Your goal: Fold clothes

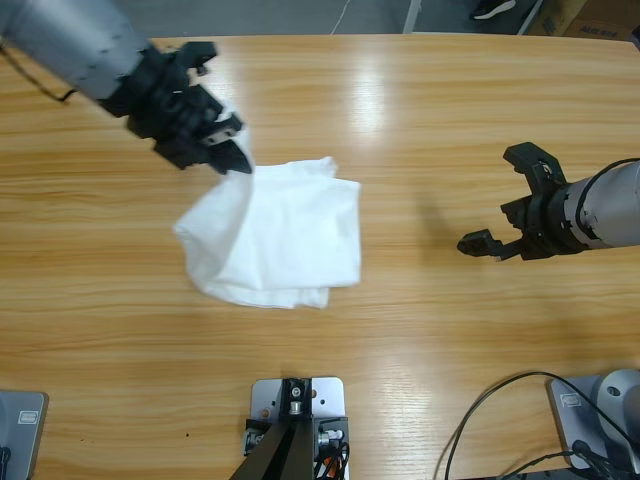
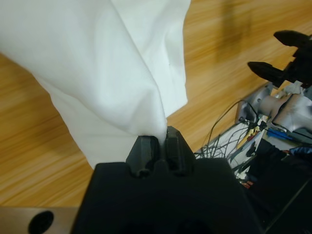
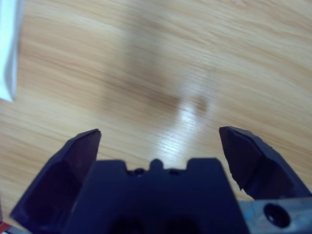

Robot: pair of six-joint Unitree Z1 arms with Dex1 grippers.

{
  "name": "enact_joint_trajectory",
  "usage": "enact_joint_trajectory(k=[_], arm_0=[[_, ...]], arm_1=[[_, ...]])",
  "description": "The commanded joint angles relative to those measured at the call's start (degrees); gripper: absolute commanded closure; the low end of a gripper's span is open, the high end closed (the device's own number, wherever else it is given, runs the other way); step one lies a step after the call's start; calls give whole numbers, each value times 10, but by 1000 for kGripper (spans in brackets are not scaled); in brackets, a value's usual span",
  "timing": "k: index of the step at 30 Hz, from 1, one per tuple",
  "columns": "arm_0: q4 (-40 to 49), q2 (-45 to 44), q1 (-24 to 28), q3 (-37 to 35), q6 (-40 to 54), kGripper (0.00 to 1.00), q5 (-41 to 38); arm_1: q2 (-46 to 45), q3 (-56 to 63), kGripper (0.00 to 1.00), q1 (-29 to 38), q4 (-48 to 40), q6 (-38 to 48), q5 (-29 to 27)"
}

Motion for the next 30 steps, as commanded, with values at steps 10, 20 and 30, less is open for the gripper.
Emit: enact_joint_trajectory(k=[10,20,30], arm_0=[[68,163,-103,-193,-9,1000,-21],[68,280,-148,-317,0,494,-74],[80,345,-179,-447,31,32,-122]], arm_1=[[19,23,18,5,-15,4,-3],[14,39,18,5,-22,4,-2],[-3,48,18,5,-21,1,-2]])
